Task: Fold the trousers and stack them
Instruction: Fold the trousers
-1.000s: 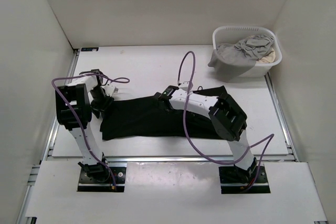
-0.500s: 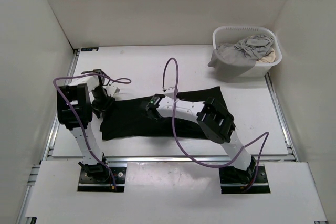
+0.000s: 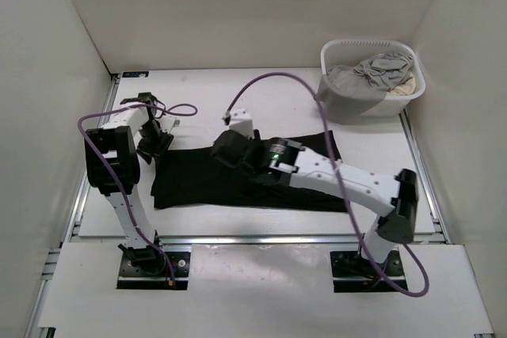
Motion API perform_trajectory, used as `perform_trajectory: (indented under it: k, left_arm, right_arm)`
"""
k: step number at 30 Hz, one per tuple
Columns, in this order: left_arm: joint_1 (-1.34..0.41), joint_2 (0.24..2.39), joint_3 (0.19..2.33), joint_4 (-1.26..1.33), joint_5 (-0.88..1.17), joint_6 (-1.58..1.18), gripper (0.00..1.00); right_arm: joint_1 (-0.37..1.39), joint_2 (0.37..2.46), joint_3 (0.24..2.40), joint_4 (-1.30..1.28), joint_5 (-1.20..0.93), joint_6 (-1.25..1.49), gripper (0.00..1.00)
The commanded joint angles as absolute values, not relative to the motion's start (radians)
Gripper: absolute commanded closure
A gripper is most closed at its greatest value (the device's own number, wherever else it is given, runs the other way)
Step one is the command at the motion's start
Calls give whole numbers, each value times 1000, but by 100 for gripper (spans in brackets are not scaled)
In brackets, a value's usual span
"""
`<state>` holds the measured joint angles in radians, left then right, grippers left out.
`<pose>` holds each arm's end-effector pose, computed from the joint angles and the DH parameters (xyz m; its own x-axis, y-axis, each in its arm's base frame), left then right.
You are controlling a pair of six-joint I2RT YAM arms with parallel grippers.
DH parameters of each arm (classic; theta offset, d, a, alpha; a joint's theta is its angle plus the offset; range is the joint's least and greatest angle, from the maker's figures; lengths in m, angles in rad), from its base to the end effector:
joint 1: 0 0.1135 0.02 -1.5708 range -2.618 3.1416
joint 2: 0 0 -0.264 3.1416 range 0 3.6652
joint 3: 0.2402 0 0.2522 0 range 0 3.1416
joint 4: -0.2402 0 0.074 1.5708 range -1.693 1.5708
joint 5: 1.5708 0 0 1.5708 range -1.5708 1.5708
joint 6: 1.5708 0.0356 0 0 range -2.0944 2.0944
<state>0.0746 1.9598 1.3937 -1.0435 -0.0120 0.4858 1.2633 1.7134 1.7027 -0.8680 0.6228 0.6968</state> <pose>0.3538 0.0269 0.1675 -0.9158 0.3998 0.0399 0.3998 0.9166 -0.0075 0.1314 0.3452 0.3530 -0.6032 -0.1773 -0.7776 -0.3577 0.9316 0.0651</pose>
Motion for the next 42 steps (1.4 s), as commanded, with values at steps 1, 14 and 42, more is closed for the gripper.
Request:
perform_trajectory:
  k: [1, 14, 42]
  left_arm:
    - [69, 1896, 1478, -1068, -9, 457, 46]
    - [37, 1786, 1796, -1316, 46, 506, 45]
    - [-746, 2210, 2028, -1091, 299, 433, 44]
  right_arm:
    - [1154, 1635, 1634, -857, 538, 621, 36]
    - [689, 1764, 1264, -629, 63, 370, 100]
    - [-34, 1612, 882, -445, -341, 390, 20]
